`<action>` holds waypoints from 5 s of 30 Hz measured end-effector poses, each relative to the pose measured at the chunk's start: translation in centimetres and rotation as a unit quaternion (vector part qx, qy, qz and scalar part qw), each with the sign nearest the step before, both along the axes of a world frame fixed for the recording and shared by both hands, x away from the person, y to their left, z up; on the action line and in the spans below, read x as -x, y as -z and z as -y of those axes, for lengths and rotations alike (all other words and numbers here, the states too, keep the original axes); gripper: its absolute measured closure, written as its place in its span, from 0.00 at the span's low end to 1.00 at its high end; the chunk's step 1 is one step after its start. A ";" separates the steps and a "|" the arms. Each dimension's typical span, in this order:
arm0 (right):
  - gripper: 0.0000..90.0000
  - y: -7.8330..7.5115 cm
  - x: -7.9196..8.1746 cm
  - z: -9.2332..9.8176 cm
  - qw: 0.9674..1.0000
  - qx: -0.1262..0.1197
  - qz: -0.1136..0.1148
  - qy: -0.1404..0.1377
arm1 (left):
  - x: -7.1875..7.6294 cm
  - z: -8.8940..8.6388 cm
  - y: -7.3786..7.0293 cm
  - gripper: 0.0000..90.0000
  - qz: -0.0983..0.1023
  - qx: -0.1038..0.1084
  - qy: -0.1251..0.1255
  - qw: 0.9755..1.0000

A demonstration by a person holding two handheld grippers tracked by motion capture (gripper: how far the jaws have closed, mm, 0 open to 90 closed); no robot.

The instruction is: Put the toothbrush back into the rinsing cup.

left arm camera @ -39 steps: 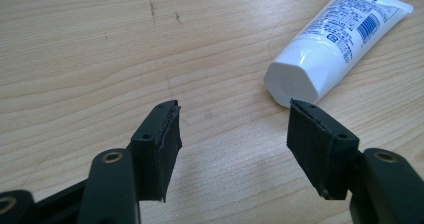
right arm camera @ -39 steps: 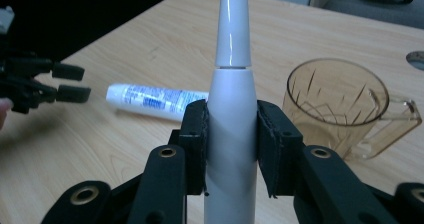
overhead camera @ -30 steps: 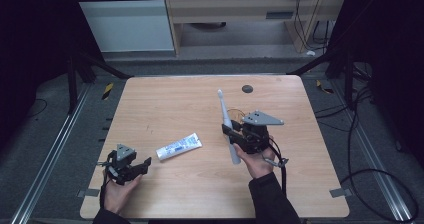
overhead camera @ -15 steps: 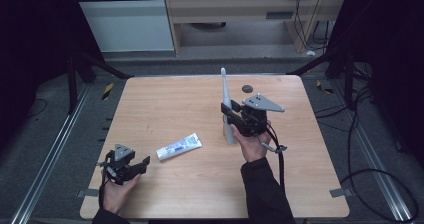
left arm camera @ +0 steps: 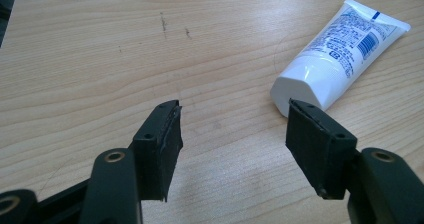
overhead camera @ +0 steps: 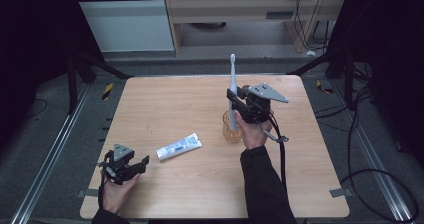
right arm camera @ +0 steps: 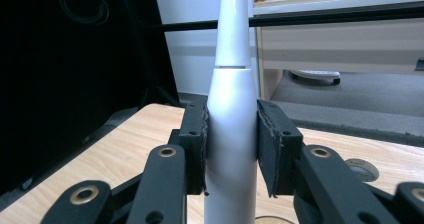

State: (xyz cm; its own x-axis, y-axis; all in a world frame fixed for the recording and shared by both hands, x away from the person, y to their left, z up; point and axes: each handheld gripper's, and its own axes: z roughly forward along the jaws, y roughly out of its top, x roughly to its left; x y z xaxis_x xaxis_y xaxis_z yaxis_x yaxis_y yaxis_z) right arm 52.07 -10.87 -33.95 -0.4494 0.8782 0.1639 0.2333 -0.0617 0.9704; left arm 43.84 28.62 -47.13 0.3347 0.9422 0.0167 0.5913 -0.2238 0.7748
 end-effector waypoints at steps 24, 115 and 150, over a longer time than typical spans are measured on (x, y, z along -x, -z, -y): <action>0.75 1.4 -3.4 1.0 0.999 0.010 0.003 0.045 | 0.0 -0.2 0.0 0.43 0.004 0.002 -0.003 1.000; 0.72 9.0 -2.0 1.4 0.993 0.084 -0.081 0.013 | 0.0 0.0 0.0 0.43 0.003 0.000 0.000 1.000; 0.58 9.0 -0.9 1.6 0.993 0.093 -0.072 0.010 | 0.1 -0.1 -0.1 0.47 0.022 -0.003 0.002 1.000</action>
State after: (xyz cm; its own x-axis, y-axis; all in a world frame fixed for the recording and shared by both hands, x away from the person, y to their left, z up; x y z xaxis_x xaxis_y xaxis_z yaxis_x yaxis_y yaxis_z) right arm 52.99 -12.44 -42.95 -0.4155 0.9077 0.0589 0.3707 0.1098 0.9222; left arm 43.73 28.69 -47.08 0.3379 0.9405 0.0370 0.5557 -0.2311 0.7986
